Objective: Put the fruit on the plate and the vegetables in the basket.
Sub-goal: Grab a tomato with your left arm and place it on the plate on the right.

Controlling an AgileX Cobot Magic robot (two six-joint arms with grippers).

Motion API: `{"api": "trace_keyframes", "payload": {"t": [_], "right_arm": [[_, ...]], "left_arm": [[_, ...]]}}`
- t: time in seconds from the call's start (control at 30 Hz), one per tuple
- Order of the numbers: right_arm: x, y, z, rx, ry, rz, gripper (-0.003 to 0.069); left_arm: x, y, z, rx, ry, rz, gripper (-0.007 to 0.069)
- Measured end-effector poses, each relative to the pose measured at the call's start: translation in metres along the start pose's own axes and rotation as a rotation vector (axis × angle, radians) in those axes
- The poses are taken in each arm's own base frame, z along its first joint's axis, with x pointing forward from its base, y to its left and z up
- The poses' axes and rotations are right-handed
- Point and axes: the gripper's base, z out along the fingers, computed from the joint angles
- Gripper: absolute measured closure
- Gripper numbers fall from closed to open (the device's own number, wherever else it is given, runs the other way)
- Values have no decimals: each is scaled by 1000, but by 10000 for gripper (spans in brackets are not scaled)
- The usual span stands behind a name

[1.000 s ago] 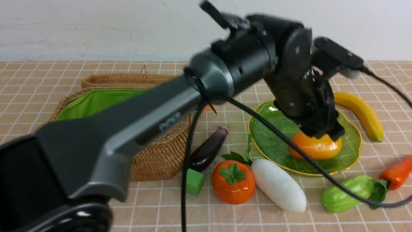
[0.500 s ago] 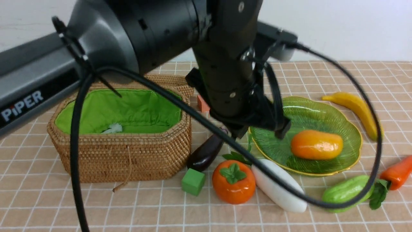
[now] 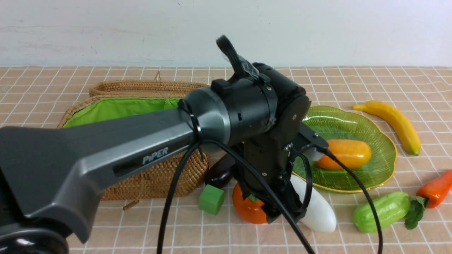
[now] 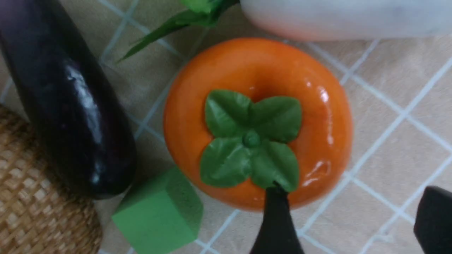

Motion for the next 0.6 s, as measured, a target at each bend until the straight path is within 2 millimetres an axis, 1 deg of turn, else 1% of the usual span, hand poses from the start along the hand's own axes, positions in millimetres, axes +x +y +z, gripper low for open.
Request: {"api": "trace_keyframes", "payload": {"t": [0.07, 0.17, 0.2, 0.27, 0.33, 0.43, 0.6], "right_arm": [[1, 0, 0, 4, 15, 0, 554], [3, -1, 0, 9, 32, 0, 554], [4, -1, 0, 13, 46, 0, 554], [7, -2, 0, 21, 77, 0, 554], [9, -2, -1, 27, 101, 0, 554], [10, -2, -1, 19, 106, 4, 554], [10, 0, -1, 0, 111, 11, 554]], "left_arm": [[1, -5, -1, -46, 22, 0, 122], [1, -16, -8, -97, 9, 20, 134], [-2, -22, -12, -119, -24, 39, 142], [-6, -30, -12, -122, -81, 64, 146], [-8, -32, -10, -123, -114, 76, 146], [-9, -30, 1, -165, -118, 106, 143], [-12, -29, 27, -204, -105, 142, 95]]}}
